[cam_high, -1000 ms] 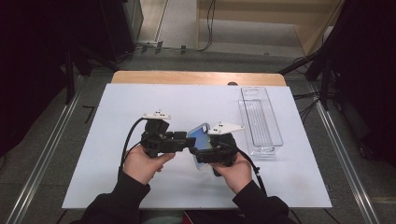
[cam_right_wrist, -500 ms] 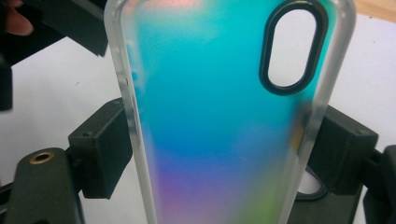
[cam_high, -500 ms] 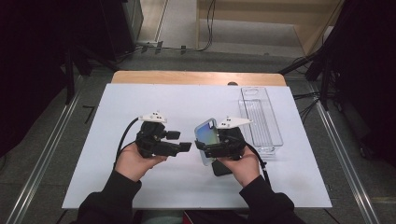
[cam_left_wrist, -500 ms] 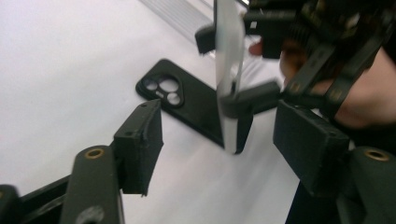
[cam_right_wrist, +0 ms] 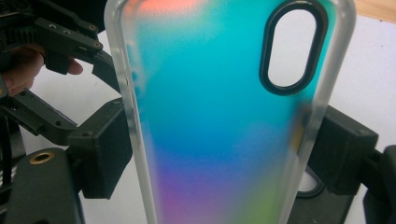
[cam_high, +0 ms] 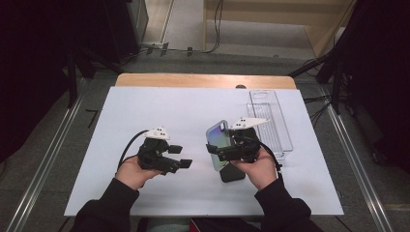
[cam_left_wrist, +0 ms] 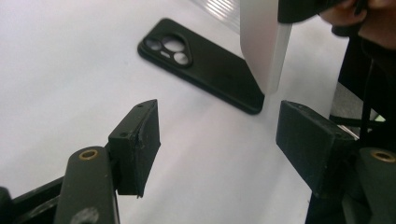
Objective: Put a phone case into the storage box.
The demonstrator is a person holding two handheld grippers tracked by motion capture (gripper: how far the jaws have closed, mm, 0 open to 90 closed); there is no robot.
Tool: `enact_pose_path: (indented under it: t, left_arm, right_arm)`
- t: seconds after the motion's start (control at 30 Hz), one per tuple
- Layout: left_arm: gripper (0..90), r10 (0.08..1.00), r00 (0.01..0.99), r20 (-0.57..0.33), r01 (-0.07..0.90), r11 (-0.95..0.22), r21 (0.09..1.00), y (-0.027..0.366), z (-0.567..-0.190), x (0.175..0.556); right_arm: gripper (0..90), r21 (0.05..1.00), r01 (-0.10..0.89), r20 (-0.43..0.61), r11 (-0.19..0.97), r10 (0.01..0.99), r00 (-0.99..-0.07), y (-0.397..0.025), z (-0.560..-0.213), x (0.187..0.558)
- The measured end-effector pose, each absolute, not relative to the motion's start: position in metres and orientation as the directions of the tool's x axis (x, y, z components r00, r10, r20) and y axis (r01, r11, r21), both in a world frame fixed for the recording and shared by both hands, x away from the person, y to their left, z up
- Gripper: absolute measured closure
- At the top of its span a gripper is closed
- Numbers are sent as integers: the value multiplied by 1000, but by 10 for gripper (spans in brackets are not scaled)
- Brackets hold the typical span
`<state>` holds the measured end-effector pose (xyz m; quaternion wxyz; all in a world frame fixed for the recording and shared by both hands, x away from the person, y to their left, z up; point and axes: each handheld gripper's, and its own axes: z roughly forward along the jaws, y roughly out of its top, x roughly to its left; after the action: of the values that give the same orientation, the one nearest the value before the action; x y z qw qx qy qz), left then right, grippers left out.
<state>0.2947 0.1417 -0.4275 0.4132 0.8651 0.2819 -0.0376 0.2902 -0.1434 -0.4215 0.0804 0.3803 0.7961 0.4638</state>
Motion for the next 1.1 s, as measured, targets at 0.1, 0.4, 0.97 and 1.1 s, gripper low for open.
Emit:
enact_pose_path:
  t: [0.1, 0.4, 0.97, 1.1]
  left_arm:
    - [310, 456, 846, -277, 504, -513, 695, 146, -432, 290]
    - [282, 462, 855, -237, 481, -533, 696, 162, -439, 278]
    - [281, 557, 791, -254, 554, -473, 685, 186, -449, 265]
    - [281, 581, 775, -248, 563, -457, 689, 189, -450, 263]
  right_arm:
    - [153, 795, 529, 223, 296, 668, -710, -144, -421, 290]
    - [153, 787, 534, 240, 309, 645, -725, -148, -413, 291]
    - [153, 810, 538, 272, 233, 664, -697, -177, -384, 300]
    - [153, 811, 557, 296, 180, 695, -655, -184, -376, 302]
